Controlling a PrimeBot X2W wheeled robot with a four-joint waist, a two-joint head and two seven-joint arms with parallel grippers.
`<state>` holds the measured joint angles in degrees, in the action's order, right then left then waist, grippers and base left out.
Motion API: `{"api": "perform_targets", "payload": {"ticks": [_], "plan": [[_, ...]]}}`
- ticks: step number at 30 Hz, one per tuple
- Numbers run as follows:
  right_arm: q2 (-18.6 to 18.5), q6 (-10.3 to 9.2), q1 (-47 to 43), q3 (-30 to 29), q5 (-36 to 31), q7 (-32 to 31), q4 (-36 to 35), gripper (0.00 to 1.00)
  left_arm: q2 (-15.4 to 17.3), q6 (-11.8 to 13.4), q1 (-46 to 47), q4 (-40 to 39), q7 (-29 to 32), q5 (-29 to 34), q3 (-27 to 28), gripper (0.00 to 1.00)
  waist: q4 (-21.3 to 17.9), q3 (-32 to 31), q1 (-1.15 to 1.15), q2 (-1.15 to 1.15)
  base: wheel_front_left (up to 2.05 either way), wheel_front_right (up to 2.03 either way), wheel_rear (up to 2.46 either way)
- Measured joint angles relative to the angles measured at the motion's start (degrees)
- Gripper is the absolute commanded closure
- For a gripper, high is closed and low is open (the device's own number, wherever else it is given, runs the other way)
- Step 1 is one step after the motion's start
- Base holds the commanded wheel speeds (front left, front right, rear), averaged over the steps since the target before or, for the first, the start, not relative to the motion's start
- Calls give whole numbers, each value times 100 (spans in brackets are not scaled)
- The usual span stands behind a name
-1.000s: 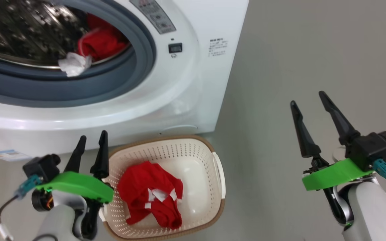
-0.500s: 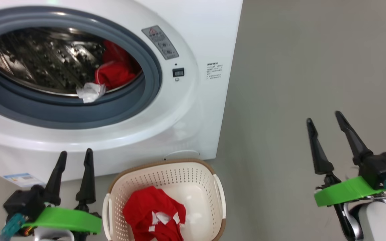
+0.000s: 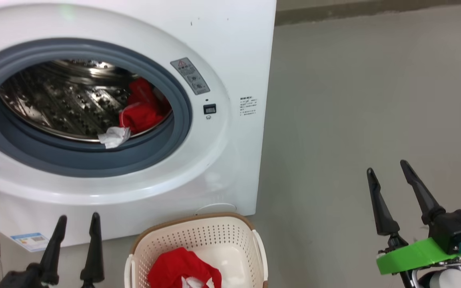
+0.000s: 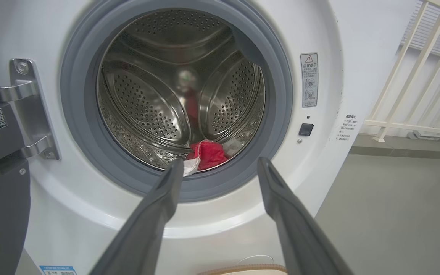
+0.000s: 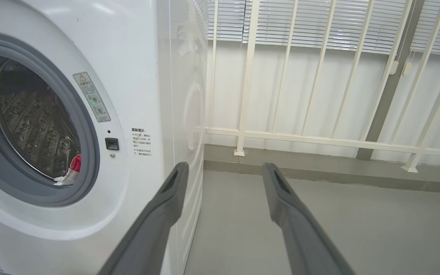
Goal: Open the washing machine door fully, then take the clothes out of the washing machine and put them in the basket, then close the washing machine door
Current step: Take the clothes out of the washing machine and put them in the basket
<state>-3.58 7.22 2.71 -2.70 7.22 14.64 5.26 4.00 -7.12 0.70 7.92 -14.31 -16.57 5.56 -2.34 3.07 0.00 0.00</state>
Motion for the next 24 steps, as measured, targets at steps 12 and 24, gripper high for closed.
{"api": "perform_targets", "payload": {"ticks": [12, 24], "plan": [[-42, 0, -164, 138, 40, 0, -121, 0, -47, -4, -345, -141, 0, 109, 134, 0, -22, -255, 0, 0, 0, 0, 0], [-66, 0, -260, 187, 43, 0, -142, 0, -90, -4, -424, -96, 0, 200, 100, 0, 2, -265, 0, 0, 0, 0, 0]]}}
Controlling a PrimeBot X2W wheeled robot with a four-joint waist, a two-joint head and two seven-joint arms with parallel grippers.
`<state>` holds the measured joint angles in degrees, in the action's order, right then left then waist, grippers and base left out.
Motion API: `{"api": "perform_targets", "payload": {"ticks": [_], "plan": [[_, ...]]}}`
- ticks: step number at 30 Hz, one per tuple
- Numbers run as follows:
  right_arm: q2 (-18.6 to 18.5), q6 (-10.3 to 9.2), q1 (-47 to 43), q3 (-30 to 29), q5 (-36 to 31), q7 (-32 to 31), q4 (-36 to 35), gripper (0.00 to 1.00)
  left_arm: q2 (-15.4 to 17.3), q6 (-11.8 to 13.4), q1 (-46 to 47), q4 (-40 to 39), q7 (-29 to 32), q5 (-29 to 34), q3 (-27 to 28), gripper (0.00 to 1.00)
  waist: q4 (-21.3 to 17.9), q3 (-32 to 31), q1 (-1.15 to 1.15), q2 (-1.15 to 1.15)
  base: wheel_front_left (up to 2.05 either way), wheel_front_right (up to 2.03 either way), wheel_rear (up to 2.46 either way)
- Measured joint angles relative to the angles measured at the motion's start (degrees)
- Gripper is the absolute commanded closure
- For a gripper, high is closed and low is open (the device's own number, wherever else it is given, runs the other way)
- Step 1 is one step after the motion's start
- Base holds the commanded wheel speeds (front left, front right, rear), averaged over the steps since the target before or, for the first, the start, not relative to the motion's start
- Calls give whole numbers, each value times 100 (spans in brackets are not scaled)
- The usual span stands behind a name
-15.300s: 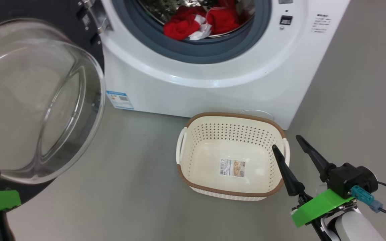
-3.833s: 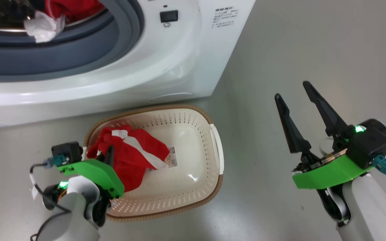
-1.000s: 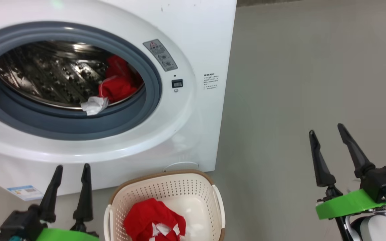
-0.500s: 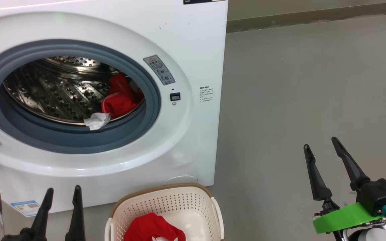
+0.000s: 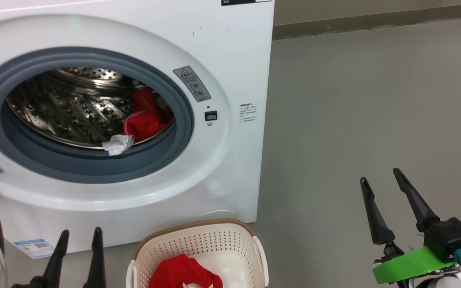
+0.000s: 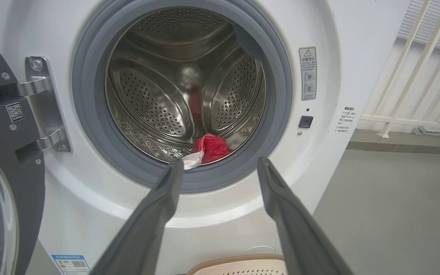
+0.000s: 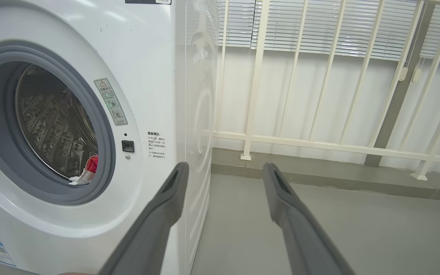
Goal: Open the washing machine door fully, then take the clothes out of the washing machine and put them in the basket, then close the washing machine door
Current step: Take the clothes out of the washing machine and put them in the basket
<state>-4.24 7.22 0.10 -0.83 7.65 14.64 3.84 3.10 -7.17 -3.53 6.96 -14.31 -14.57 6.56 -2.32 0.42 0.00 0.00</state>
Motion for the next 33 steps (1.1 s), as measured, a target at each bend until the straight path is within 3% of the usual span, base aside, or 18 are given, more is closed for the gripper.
{"api": "perform_targets", "payload": {"ticks": [23, 33], "plan": [[-60, 0, -13, 160, 82, 0, 2, 0, -7, 0, 46, 154, 0, 168, -85, 0, 32, 108, 0, 0, 0, 0, 0], [-64, 0, 192, 286, 129, 0, -42, 0, -3, 0, 1065, 472, 0, 197, -109, 0, 32, 646, 0, 0, 0, 0, 0]]}}
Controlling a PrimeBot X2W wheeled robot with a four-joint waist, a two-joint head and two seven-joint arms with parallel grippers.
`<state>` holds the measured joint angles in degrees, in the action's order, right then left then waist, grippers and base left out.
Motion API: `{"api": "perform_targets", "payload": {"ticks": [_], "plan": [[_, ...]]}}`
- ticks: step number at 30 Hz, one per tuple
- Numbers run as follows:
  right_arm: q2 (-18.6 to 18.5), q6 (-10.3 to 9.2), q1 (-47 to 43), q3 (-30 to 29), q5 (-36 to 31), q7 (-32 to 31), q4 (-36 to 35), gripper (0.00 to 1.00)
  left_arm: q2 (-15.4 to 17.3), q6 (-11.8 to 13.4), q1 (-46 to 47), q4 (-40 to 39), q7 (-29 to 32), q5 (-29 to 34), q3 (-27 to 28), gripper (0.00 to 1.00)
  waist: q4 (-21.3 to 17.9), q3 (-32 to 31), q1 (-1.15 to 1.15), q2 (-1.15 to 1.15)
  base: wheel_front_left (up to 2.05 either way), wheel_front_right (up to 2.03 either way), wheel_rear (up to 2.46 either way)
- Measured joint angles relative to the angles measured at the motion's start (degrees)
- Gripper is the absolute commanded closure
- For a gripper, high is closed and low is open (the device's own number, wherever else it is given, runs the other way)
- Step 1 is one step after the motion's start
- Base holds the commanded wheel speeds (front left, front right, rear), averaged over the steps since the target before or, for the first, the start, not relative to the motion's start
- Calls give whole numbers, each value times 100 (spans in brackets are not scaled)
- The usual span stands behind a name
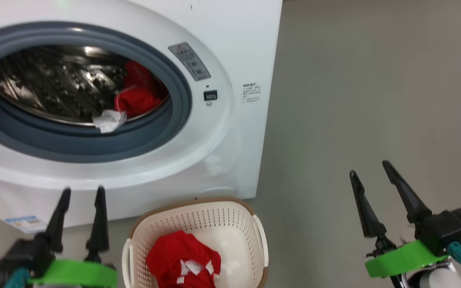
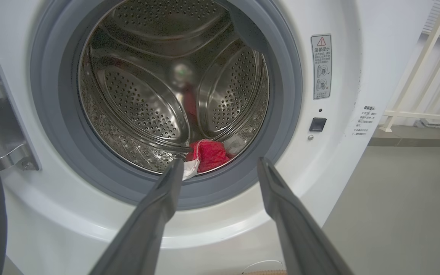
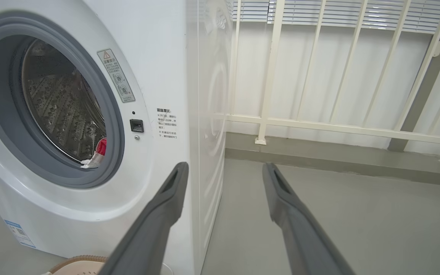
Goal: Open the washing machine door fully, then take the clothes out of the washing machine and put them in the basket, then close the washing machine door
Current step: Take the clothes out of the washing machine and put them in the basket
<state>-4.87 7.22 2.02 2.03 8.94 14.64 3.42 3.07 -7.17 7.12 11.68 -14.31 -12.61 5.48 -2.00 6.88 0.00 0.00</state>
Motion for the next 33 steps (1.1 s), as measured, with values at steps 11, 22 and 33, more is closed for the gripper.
{"api": "perform_targets", "payload": {"ticks": [11, 22, 33], "plan": [[-104, 0, 670, 94, 0, 0, -115, 0, 393, 0, 1748, 755, -20, -401, -162, 0, 83, 894, 0, 0, 0, 0, 0], [-136, 0, 1056, 142, 0, 0, -185, 0, 593, -1, 3050, 1522, -41, -742, -294, 0, 40, 1644, 0, 0, 0, 0, 0], [-136, 0, 1399, 196, 0, 0, -257, 0, 646, -1, 4386, 2372, -41, -961, -375, 0, -64, 2377, 0, 0, 0, 0, 0]]}}
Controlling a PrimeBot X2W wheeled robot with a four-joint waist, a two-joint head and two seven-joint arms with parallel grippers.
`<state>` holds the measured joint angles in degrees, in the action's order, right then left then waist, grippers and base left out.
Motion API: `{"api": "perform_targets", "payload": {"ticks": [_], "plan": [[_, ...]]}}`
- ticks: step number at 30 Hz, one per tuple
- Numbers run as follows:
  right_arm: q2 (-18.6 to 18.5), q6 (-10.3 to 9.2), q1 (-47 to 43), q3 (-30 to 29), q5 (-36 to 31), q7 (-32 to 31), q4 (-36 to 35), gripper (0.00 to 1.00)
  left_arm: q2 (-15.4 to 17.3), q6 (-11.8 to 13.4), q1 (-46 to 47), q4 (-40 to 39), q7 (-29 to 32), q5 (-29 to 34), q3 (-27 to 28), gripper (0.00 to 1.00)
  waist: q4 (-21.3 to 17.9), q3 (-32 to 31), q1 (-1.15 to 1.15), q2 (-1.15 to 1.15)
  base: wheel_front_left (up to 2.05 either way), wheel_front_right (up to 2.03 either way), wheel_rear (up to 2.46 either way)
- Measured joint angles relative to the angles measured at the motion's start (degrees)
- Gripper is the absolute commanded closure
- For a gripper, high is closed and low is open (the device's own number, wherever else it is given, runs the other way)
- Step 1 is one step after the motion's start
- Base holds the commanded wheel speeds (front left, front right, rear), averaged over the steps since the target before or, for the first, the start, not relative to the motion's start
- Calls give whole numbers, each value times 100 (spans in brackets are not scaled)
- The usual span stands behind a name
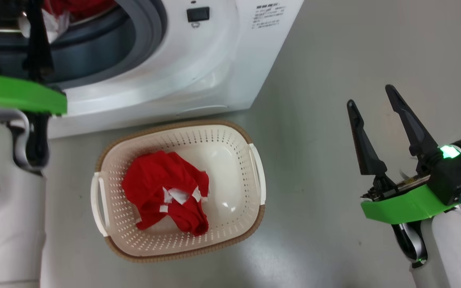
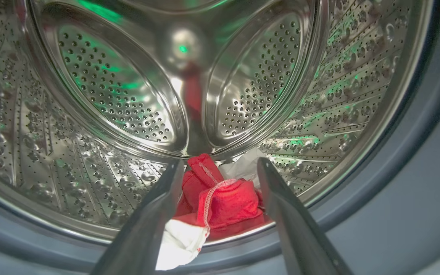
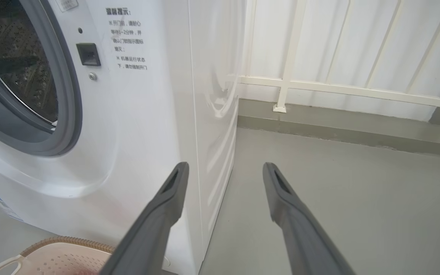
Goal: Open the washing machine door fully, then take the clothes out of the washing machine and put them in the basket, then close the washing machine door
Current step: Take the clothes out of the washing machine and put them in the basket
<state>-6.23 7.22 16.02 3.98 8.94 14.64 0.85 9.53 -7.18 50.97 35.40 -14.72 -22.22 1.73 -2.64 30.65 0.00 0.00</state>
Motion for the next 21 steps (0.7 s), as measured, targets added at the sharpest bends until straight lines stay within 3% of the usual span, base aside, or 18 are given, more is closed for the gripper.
{"api": "perform_targets", "payload": {"ticks": [13, 21], "plan": [[-47, 0, 241, 233, 0, 0, 116, 0, 209, 0, 1160, 1313, 1, -480, -416, 0, -209, 491, 0, 0, 0, 0, 0], [-44, 0, 333, 452, 73, 0, 200, 0, 526, 110, 1845, 2490, 459, -286, -688, 0, -403, 550, 0, 0, 0, 0, 0]]}}
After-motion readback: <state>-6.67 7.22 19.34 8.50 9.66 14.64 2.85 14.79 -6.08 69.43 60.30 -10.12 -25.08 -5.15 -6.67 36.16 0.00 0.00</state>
